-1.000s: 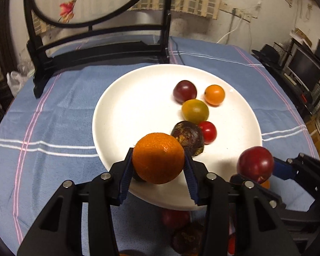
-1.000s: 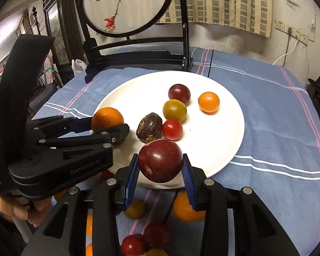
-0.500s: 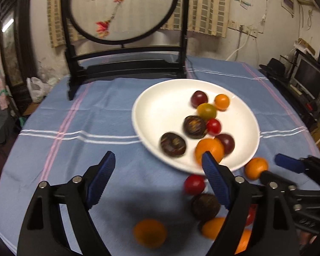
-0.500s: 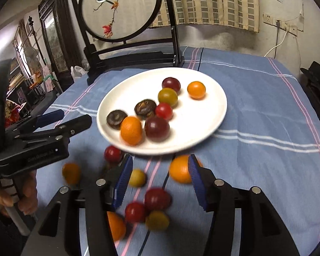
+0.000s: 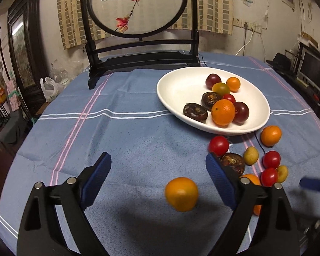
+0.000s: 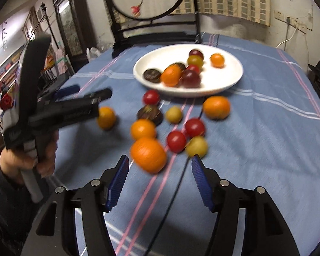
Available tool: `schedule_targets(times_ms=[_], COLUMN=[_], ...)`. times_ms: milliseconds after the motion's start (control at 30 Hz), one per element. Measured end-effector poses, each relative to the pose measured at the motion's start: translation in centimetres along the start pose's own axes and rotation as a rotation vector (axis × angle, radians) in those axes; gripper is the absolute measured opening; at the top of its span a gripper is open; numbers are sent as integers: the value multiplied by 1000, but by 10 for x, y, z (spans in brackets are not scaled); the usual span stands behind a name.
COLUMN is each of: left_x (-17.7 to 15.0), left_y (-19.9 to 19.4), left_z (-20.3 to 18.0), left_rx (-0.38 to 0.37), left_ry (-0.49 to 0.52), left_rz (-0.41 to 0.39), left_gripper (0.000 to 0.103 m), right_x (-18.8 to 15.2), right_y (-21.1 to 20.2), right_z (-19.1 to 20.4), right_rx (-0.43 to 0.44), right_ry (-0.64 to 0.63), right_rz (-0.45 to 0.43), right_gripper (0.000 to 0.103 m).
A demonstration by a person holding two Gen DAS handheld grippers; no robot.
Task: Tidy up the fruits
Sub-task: 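Grasp an orange with the left tool while the right tool grasps a mandarin, carry both toward the plate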
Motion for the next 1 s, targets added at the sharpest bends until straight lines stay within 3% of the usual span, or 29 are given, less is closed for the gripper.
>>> schedule_targets(times_ms=[100,333,367,400,433,667,900,933,1000], left_x=[-2,-7,-9,-10,-11,-17,-36,-37,-42], left_y=[1,9,11,11,12,9,12,13,15], left_z=[9,9,8,6,4,-7,-29,-31,-36], left_rx=[-26,-75,-82,-89,-96,-132,-191,-191,-193], left_ry=[-63,-109,-110,-110,-107,-75,-21,-6,32], left_rz=[-26,31,40,47,54,72,152,151,161], left_gripper=[88,88,88,88,88,88,88,87,69], right_x=[-10,-14,-14,-13,-11,-6,8,7,6], right_y=[7,43,47,48,49,36,16,16,18], right_z=[11,20,21,20,19,3,-25,-26,-28], right_rx=[-7,-52,-63,-78,-106,-4,-14,-15,-8], right_ry=[-17,-12,-21,-26,-40,67,166,176,197], right_rz=[30,92,98,94,83,9,-91,-90,-85], right_gripper=[62,62,57,45,43,43,43,43,43])
Point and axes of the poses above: each gripper's, at about its wrist camera, not at the fingertips, and y roughly the way its jaws point, z to its left, x to its top, the point moved 7 cm from there along y, roughly the way its jaws point, and after that the axes turned 13 degrees about -z, right-handed, at the moved point
